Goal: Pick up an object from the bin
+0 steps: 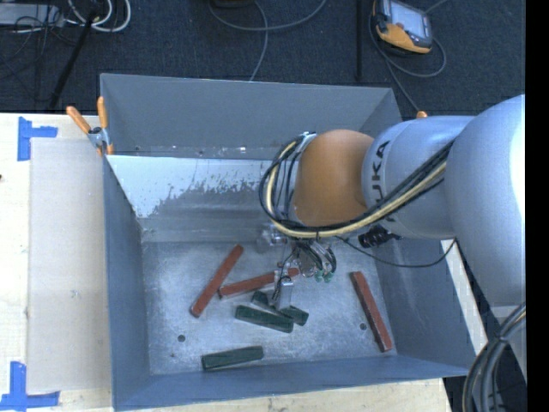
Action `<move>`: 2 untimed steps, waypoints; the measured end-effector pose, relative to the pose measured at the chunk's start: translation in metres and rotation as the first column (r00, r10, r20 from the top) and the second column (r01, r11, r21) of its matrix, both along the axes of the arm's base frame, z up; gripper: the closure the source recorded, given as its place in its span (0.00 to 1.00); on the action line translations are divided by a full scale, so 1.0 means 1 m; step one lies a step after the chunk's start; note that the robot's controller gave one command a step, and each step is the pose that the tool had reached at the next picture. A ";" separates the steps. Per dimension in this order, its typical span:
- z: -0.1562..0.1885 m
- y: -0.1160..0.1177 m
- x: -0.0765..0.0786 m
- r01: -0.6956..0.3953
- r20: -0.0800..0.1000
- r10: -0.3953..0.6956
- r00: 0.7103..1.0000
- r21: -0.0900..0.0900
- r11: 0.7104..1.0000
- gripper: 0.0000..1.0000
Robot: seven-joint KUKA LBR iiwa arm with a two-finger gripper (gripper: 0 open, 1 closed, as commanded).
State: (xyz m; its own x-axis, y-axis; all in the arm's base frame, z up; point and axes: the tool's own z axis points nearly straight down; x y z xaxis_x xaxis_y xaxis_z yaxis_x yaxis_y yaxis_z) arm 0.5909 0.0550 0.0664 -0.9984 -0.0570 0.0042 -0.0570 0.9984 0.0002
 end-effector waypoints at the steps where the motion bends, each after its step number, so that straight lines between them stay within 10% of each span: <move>1: 0.006 0.002 0.001 -0.001 0.010 0.001 1.000 0.002 1.000 1.00; 2: 0.017 -0.052 -0.019 -0.211 0.002 0.211 0.978 -0.001 0.978 1.00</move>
Offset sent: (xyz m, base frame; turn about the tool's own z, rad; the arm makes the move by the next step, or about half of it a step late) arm 0.0000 0.0000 0.0000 0.0000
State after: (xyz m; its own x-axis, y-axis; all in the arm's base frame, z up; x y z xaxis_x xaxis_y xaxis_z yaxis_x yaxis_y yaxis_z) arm 0.5719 0.0030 0.0831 -0.9639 -0.2662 0.0025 -0.2662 0.9639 -0.0012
